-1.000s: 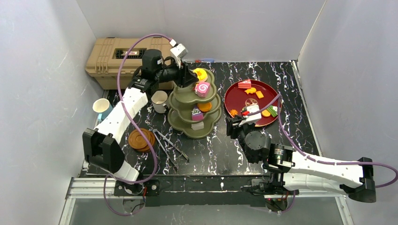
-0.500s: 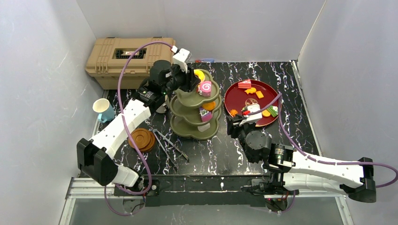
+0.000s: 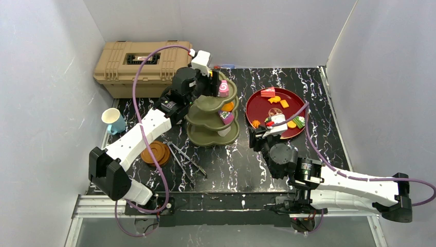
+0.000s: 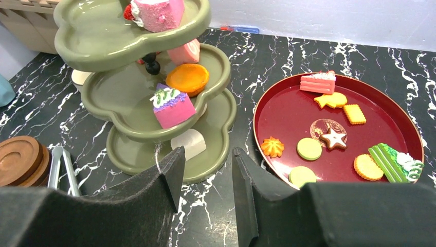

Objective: Serve the afternoon tea
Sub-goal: Adjust the desert table at the center of the board.

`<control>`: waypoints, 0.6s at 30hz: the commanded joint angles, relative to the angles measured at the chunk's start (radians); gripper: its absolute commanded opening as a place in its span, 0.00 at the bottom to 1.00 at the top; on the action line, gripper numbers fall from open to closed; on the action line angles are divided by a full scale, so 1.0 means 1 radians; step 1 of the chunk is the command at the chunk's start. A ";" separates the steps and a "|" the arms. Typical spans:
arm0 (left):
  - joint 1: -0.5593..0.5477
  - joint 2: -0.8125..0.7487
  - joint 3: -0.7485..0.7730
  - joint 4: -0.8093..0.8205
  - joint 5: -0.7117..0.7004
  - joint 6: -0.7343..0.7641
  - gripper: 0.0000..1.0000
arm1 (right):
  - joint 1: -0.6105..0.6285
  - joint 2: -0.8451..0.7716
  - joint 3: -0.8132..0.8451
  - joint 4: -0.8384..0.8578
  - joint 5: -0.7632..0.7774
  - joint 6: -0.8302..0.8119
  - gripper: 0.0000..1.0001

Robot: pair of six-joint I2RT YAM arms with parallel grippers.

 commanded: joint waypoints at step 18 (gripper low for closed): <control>0.310 0.103 0.264 -0.275 1.163 0.399 0.84 | -0.001 -0.023 0.022 0.024 0.043 0.010 0.49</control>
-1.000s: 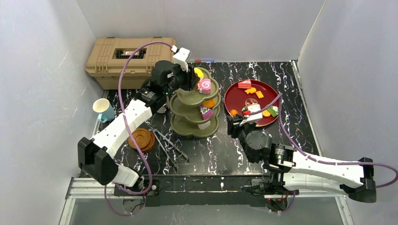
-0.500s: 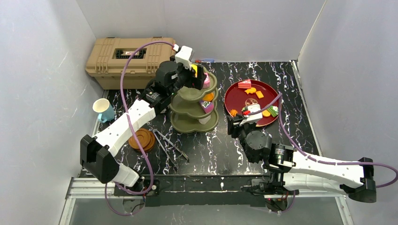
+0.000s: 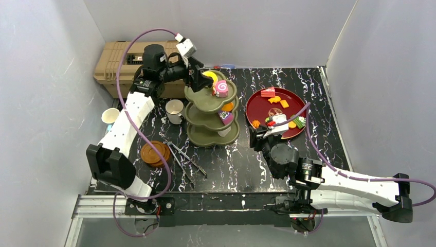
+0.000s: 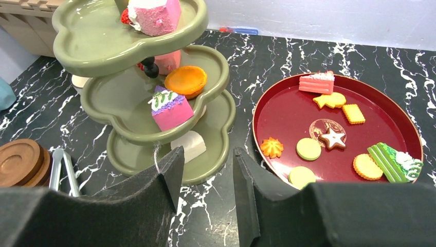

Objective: Serve the afternoon tea
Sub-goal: Adjust the desert table at the center of the board.

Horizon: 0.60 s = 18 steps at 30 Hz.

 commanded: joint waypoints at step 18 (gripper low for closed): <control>-0.054 0.079 -0.002 -0.069 0.175 0.227 0.46 | -0.001 -0.001 0.022 0.024 0.038 0.031 0.49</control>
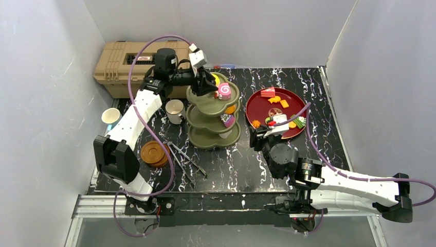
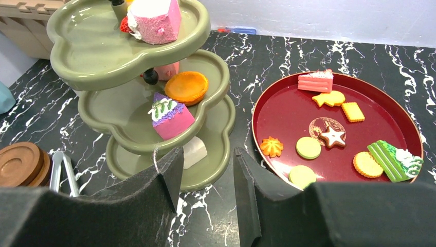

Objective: Serve the afternoon tea
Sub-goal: Adjust the desert table at the center of the board.

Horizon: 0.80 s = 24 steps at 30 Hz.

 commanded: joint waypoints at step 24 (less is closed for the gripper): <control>-0.180 -0.134 -0.198 0.329 -0.688 -0.149 0.00 | -0.001 -0.040 0.001 0.008 0.020 0.030 0.48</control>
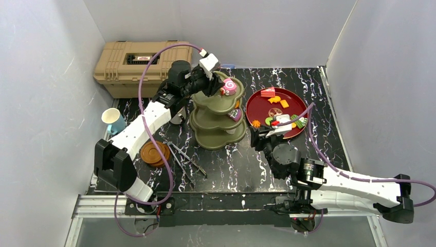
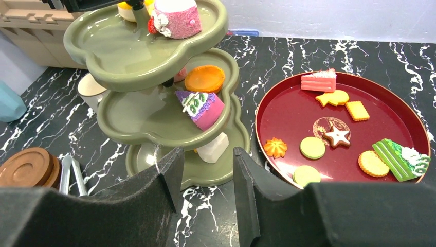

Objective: Serve the afternoon tea
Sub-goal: Adjust the desert table at the center of the board.

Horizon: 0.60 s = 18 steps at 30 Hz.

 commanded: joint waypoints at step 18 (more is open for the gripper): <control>-0.020 -0.166 0.064 -0.141 -0.130 -0.088 0.97 | 0.000 0.168 0.082 0.047 -0.128 -0.033 0.60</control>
